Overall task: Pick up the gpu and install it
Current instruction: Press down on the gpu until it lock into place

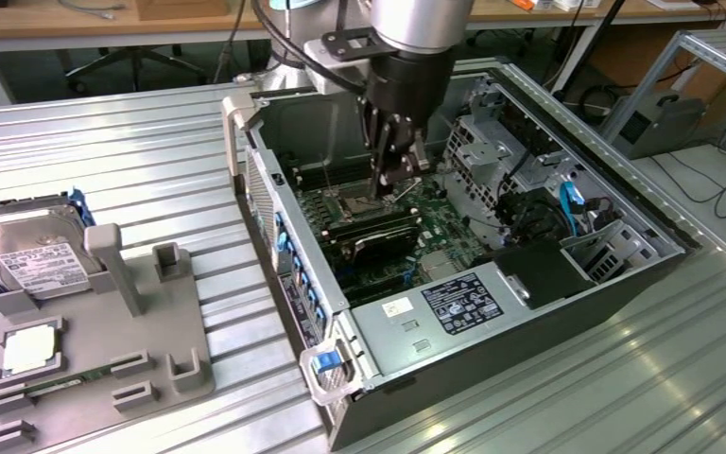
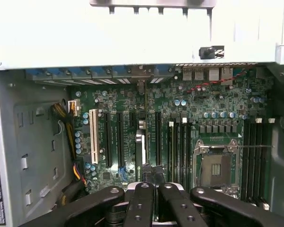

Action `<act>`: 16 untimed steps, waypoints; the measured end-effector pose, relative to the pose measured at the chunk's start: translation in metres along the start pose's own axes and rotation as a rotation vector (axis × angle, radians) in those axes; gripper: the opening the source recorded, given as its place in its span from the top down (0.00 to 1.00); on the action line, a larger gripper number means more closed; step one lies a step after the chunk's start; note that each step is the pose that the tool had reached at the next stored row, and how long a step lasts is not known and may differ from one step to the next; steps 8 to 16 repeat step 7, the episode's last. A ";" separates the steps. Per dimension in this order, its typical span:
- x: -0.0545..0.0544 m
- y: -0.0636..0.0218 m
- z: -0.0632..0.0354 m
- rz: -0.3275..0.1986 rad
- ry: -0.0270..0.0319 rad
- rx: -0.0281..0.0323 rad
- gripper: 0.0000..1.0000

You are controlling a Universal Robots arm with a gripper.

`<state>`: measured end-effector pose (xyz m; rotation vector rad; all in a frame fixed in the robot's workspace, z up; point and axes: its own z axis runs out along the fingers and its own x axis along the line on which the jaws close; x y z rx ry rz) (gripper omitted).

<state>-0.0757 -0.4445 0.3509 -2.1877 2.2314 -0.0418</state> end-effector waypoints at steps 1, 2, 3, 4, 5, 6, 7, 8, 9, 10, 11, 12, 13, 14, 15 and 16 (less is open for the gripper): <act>0.000 -0.0001 -0.0039 0.000 0.0001 0.0001 0.89; 0.000 -0.0001 -0.0048 0.000 0.0002 0.0001 0.89; 0.000 -0.0001 -0.0048 0.000 0.0001 0.0002 0.89; 0.000 -0.0001 -0.0050 0.000 0.0005 0.0001 0.89; 0.000 -0.0001 -0.0050 0.000 0.0005 0.0001 0.89; 0.000 -0.0001 -0.0050 0.000 0.0005 0.0000 0.89; 0.000 -0.0001 -0.0050 0.000 0.0005 0.0000 0.89; 0.000 -0.0001 -0.0050 0.000 0.0005 0.0000 0.89; 0.000 -0.0001 -0.0050 0.000 0.0005 0.0000 0.89; 0.000 -0.0001 -0.0050 0.000 0.0005 0.0000 0.89; 0.000 -0.0001 -0.0050 0.000 0.0005 0.0000 0.89; 0.000 -0.0001 -0.0050 0.000 0.0005 0.0000 0.89; 0.000 -0.0001 -0.0050 0.000 0.0005 0.0000 0.89; 0.000 -0.0001 -0.0050 0.000 0.0005 0.0000 0.89; 0.000 -0.0001 -0.0050 0.000 0.0005 0.0000 0.89; 0.000 -0.0001 -0.0050 0.000 0.0005 0.0000 0.89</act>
